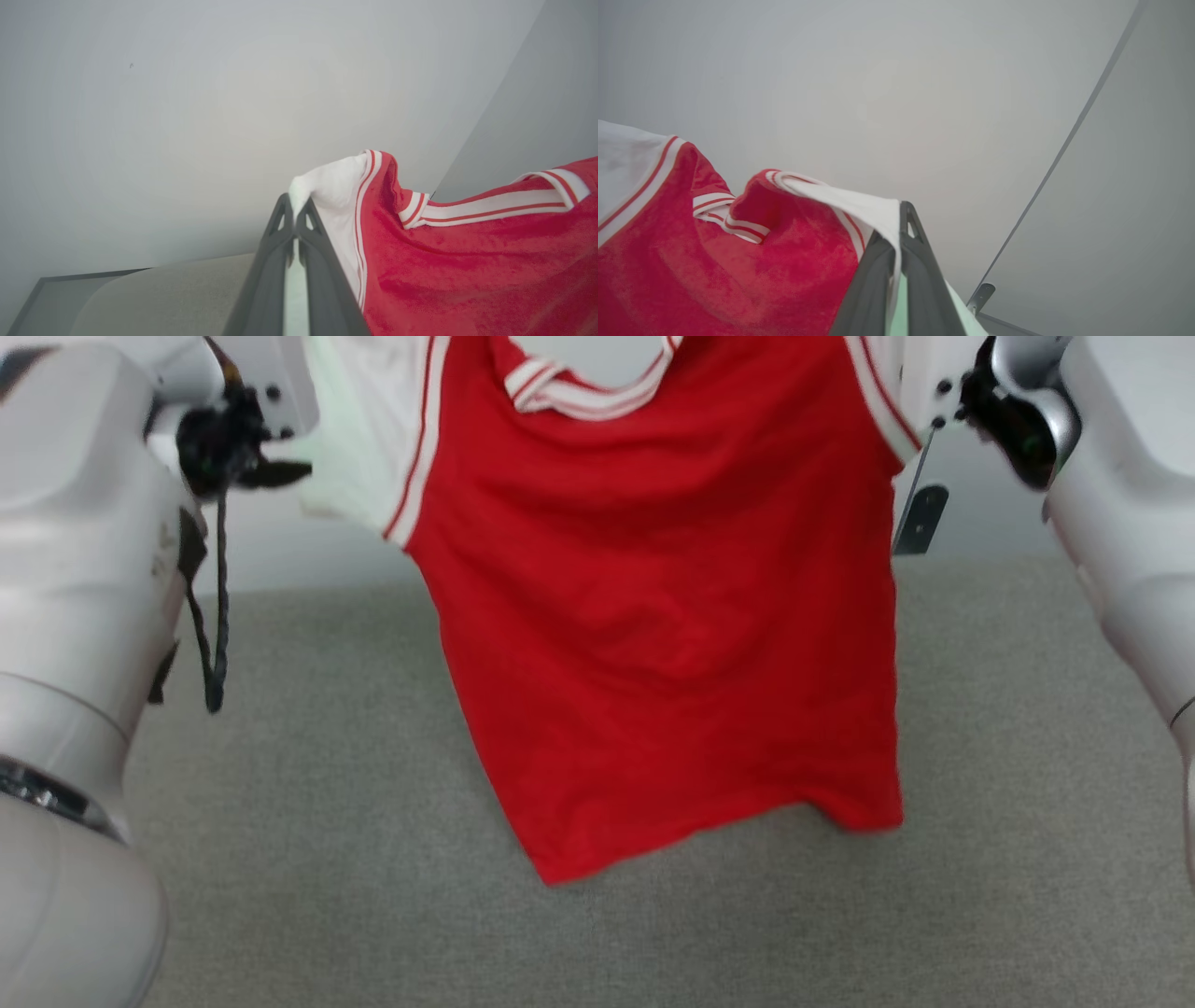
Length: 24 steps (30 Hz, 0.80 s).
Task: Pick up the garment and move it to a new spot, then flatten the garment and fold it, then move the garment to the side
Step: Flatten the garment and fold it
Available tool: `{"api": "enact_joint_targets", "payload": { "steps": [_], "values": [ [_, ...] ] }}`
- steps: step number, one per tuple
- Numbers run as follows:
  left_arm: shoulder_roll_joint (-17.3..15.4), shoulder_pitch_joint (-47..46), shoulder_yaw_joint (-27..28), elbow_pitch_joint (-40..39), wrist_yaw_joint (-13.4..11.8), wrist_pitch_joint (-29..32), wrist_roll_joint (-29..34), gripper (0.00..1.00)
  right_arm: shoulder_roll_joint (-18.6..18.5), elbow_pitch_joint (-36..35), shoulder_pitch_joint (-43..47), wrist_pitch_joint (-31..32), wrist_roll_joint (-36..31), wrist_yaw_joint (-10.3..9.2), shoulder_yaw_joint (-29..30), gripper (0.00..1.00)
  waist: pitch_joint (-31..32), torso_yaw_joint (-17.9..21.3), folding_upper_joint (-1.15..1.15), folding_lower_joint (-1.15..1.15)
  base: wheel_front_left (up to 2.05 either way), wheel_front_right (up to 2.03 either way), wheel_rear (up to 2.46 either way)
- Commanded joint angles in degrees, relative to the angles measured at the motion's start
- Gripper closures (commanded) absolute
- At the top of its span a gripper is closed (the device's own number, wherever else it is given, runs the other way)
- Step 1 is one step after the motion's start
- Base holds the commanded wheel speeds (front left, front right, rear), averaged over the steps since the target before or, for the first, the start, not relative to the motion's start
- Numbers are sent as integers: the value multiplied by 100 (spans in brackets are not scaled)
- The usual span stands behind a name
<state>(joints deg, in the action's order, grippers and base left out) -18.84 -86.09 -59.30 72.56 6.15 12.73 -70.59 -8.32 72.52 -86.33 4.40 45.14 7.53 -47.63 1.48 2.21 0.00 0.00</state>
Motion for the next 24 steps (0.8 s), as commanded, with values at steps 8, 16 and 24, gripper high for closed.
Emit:
{"api": "enact_joint_targets", "payload": {
  "steps": [8,16,24],
  "values": [
    [54,-1295,153,-72,-77,-801,119,100,-229,114,-1060,-1033,-347,-9,181,100,-1956,21,0,0,0,0,0],
    [189,-2774,307,-183,-67,-1936,306,100,-636,132,-2392,-1939,-1099,-9,724,100,-3610,-129,0,0,0,0,0],
    [371,-3411,472,-153,13,-2594,332,100,-957,-781,-2850,-1956,-2776,-9,2464,100,-4415,-392,0,0,0,0,0]
  ]
}}
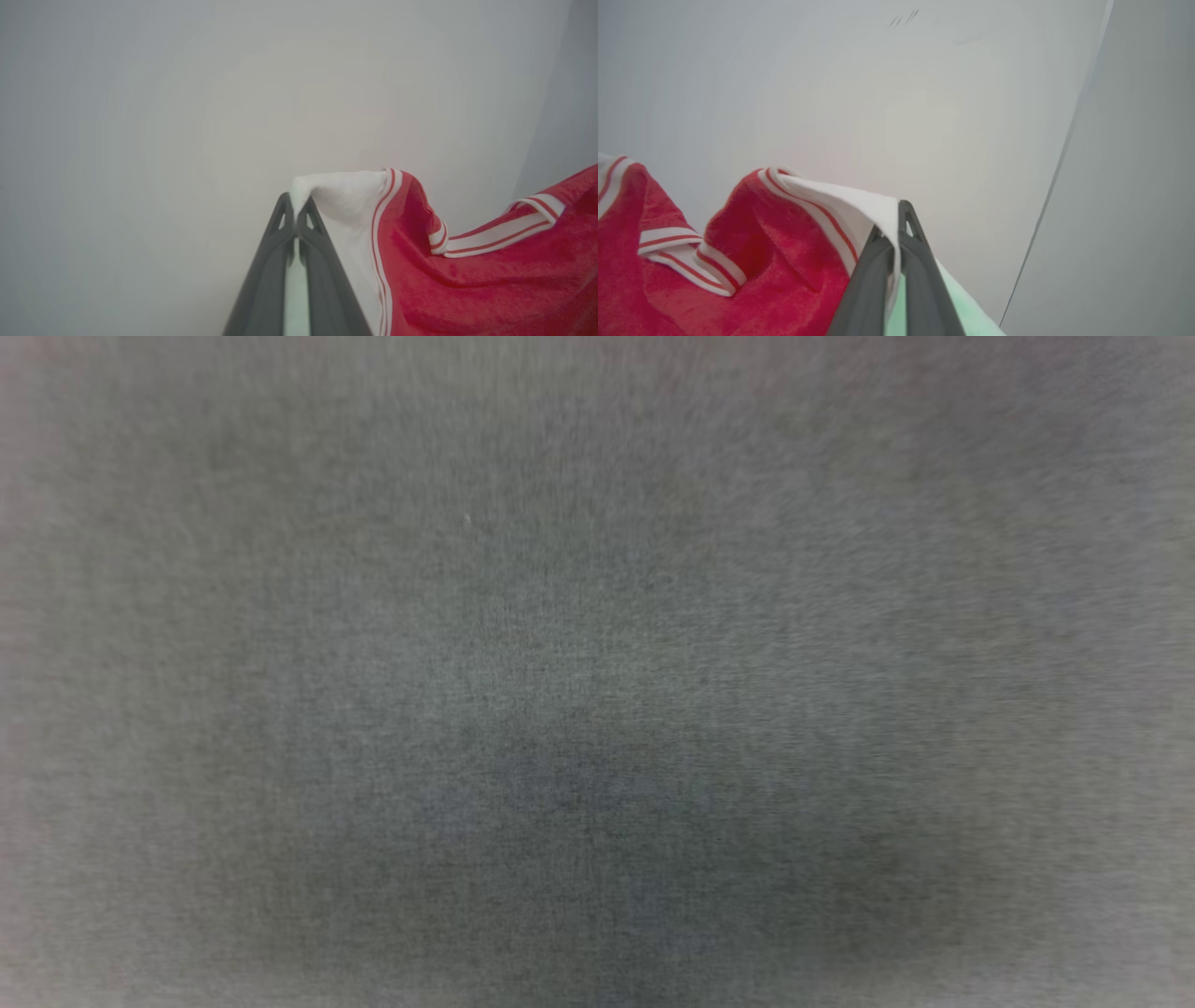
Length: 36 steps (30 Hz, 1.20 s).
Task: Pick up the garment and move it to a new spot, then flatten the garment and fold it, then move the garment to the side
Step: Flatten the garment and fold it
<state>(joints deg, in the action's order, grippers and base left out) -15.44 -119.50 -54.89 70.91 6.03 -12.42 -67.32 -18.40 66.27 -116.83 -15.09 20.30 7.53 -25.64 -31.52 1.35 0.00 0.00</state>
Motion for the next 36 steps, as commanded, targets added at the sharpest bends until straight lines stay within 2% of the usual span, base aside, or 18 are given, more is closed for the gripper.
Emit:
{"api": "enact_joint_targets", "payload": {
  "steps": [1,5,9,12,16,22,28,30,33,36],
  "values": [
    [19,-118,31,16,41,-140,48,100,103,-362,296,-9,-529,-9,558,100,-1151,-317,0,0,0,0,0],
    [33,-125,186,-60,91,-265,12,100,419,-734,800,-10,-1453,-9,1467,100,-1202,-354,0,0,0,0,0],
    [-58,-121,402,-185,110,-284,98,100,776,-880,1153,-10,-2082,-9,2118,100,-1183,-329,0,0,0,0,0],
    [-81,128,481,-179,124,-272,189,100,964,-854,1332,-10,-2359,-9,2416,100,-1071,-289,0,0,0,0,0],
    [-42,420,405,-58,137,-272,262,100,1128,-646,1580,-10,-2473,-9,2489,100,-843,-247,0,0,0,0,0],
    [-83,1263,226,115,147,79,225,100,1363,-13,2009,-12,-2085,-9,2175,100,-155,-128,0,0,0,0,0],
    [-113,2467,47,130,150,548,71,100,1432,506,2811,105,-1449,-9,1376,100,816,-121,0,0,0,0,0],
    [-144,2895,-3,81,149,609,15,100,1466,579,3232,370,-1087,-9,1079,100,1129,-112,0,0,0,0,0],
    [-172,3602,-93,-77,147,765,-77,100,1482,406,3856,705,-506,-9,512,100,1581,-119,0,0,0,0,0],
    [-311,4277,-244,-353,147,797,-96,100,1269,-90,4614,1041,169,-9,-141,100,1969,-113,0,0,0,0,0]
  ]
}}
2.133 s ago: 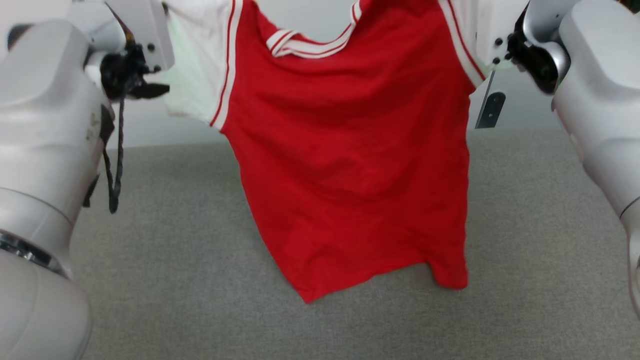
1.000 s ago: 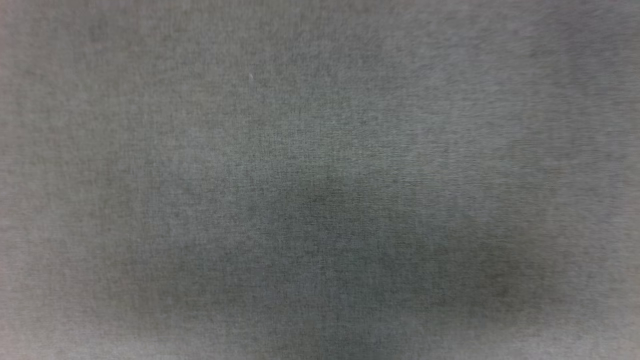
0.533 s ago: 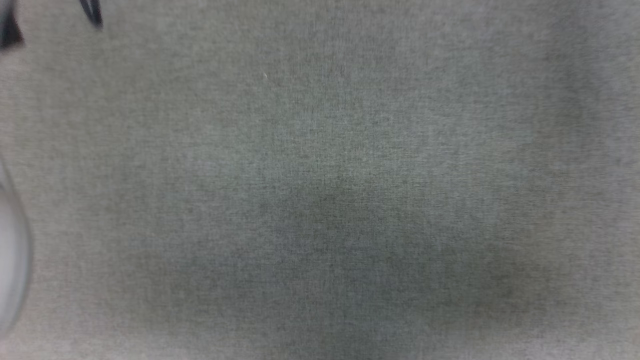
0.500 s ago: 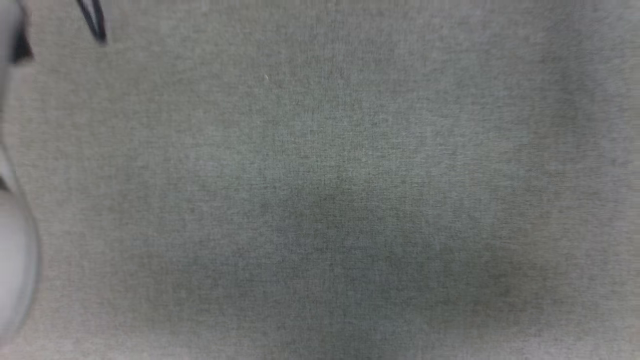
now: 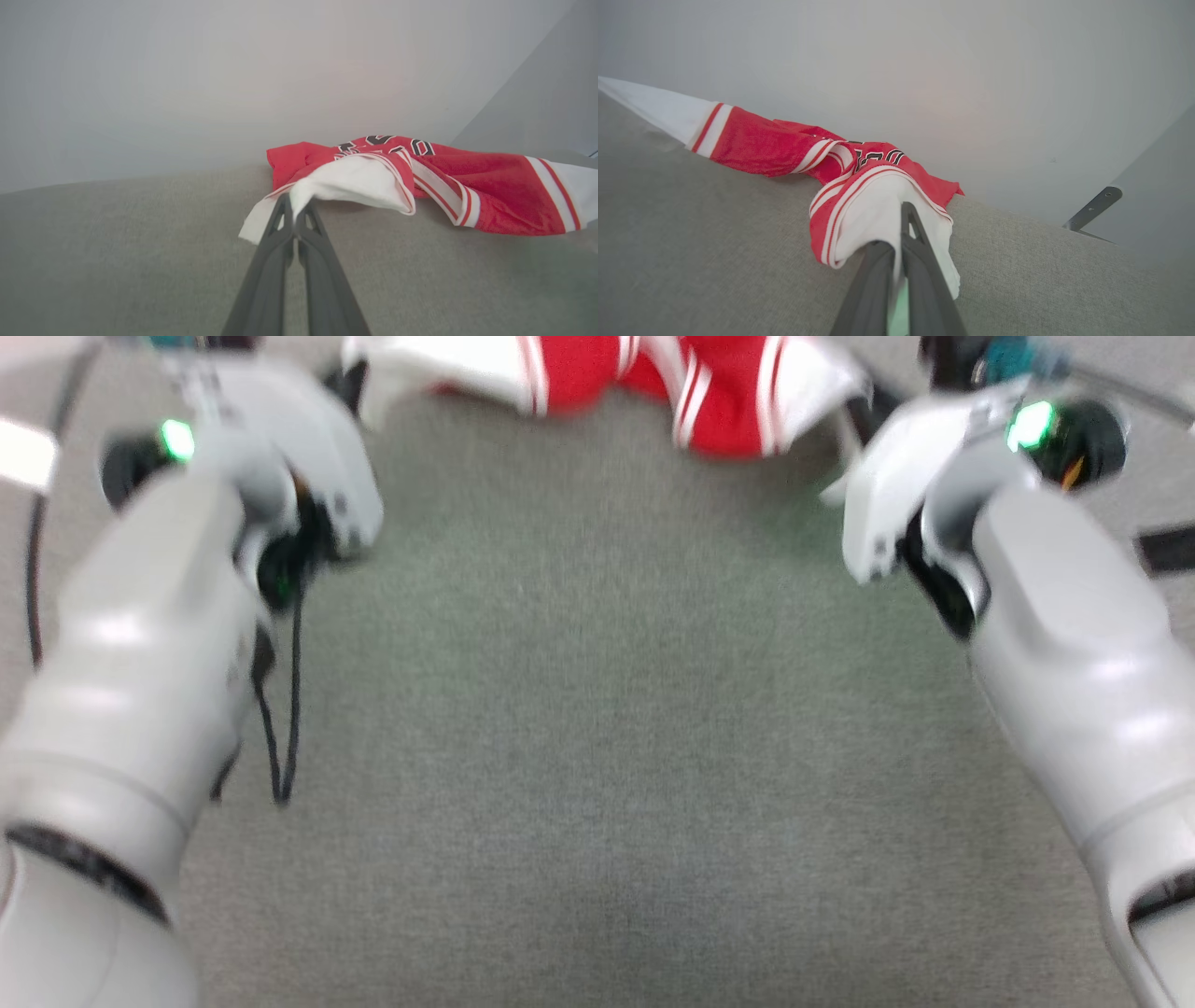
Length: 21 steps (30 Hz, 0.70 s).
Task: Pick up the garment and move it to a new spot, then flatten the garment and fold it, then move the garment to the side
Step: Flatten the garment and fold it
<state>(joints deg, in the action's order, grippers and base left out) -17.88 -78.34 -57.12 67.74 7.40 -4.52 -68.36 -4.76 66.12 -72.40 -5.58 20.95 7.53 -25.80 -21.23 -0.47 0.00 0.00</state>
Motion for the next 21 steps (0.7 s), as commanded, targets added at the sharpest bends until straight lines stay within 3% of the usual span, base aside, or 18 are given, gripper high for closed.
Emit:
{"api": "enact_joint_targets", "payload": {
  "steps": [1,4,7,11,16,21],
  "values": [
    [-128,373,-43,-134,9,-3,-40,100,-223,-274,424,245,344,-9,-340,100,1028,78,0,0,0,0,0],
    [-307,1048,-157,-471,10,-18,-113,100,-657,-1099,1170,741,1138,-9,-990,100,1299,113,0,0,0,0,0],
    [-490,1689,-197,-839,11,-32,-263,100,-1338,-1958,1820,1168,1867,-9,-1411,100,1505,122,0,0,0,0,0],
    [-848,2484,-294,-1368,0,-196,-286,100,-2220,-2847,2626,1603,2552,-9,-1684,100,1640,109,0,0,0,0,0],
    [-1317,3511,-130,-2150,-340,-488,-613,100,-3035,-3681,3475,2178,3186,-9,-1627,100,1691,91,0,0,0,0,0],
    [-1922,4528,65,-3345,-910,-754,-913,100,-3627,-4177,4209,2545,3492,-9,-1274,100,1676,57,0,0,0,0,0]
  ]
}}
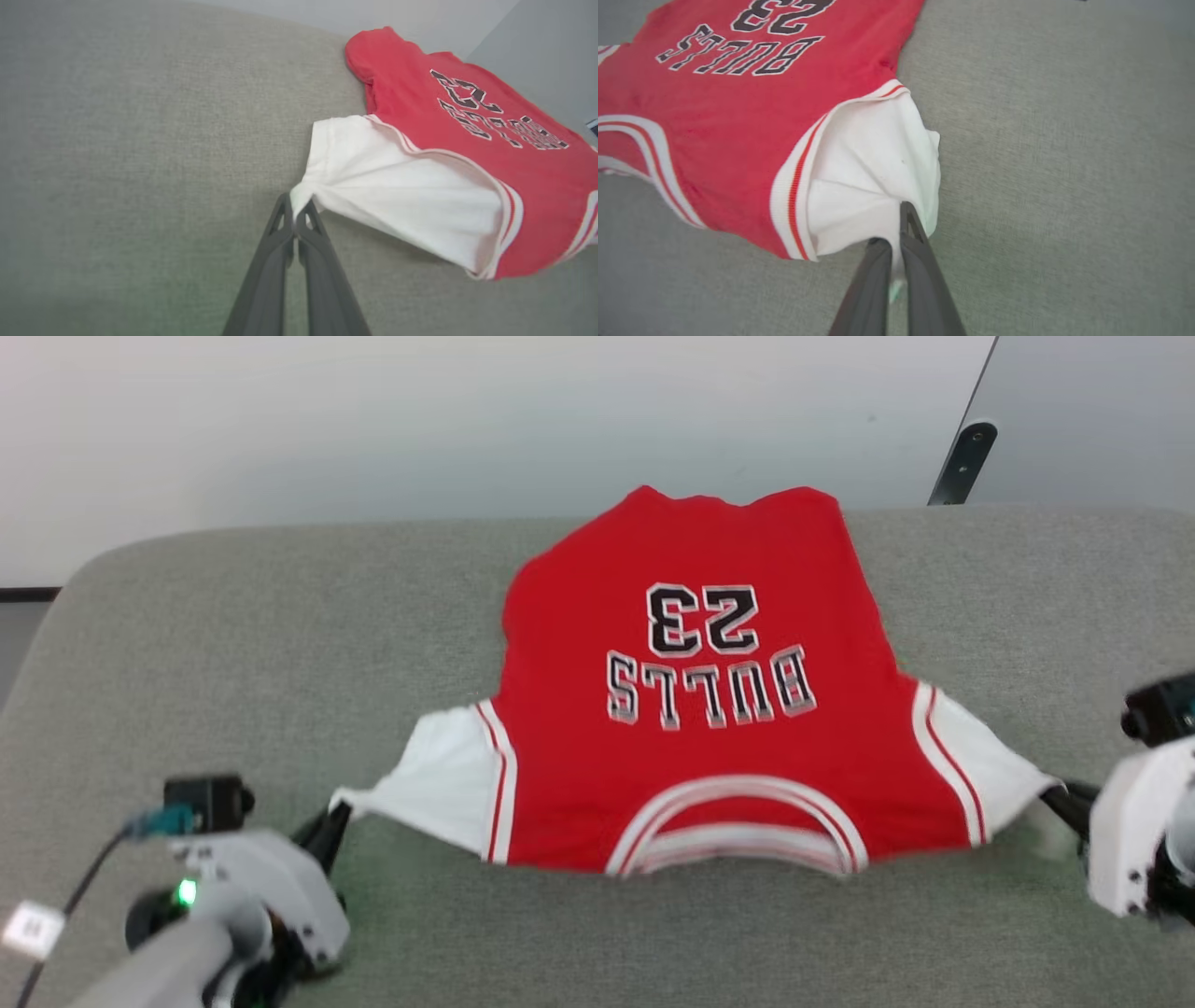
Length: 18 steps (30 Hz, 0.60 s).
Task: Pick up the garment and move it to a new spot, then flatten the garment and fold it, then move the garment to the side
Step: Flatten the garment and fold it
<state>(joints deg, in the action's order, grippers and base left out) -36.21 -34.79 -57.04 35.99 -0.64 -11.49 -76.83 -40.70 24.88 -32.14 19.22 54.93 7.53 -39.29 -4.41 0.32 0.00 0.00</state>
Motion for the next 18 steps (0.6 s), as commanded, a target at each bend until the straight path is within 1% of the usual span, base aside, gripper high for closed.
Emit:
{"api": "enact_joint_targets", "payload": {
  "steps": [1,2,4,6,7,9,13,15,16,18],
  "values": [
    [-213,396,128,-422,-266,-109,-158,100,-131,-138,300,119,105,-9,171,100,-5,-31,0,0,0,0,0],
    [-356,592,106,-693,-447,-147,-103,100,-245,-207,410,172,125,-9,283,100,-10,-48,0,0,0,0,0],
    [-468,1004,173,-1315,-716,-212,-262,100,-392,-358,657,288,137,-10,470,100,-33,-81,0,0,0,0,0],
    [-652,1350,236,-1818,-1013,-269,-305,100,-435,-499,921,422,132,-9,637,100,-62,-108,0,0,0,0,0],
    [-691,1502,327,-2066,-1128,-295,-406,100,-456,-580,1045,485,91,-9,707,100,-79,-130,0,0,0,0,0],
    [-780,1777,413,-2435,-1346,-325,-415,100,-445,-689,1251,594,30,-9,926,100,-107,-175,0,0,0,0,0],
    [-899,2099,512,-2949,-1693,-351,-400,100,-323,-918,1681,1013,-108,-9,1263,100,-201,-230,0,0,0,0,0],
    [-925,2218,622,-3174,-1833,-361,-495,100,-248,-1054,1879,1247,-148,-9,1494,100,-263,-261,0,0,0,0,0],
    [-982,2267,625,-3264,-1900,-355,-435,100,-219,-1126,1980,1372,-205,-9,1599,100,-292,-271,0,0,0,0,0],
    [-1000,2357,712,-3450,-1993,-360,-486,100,-136,-1295,2102,1525,-347,-9,1866,100,-368,-281,0,0,0,0,0]
  ]
}}
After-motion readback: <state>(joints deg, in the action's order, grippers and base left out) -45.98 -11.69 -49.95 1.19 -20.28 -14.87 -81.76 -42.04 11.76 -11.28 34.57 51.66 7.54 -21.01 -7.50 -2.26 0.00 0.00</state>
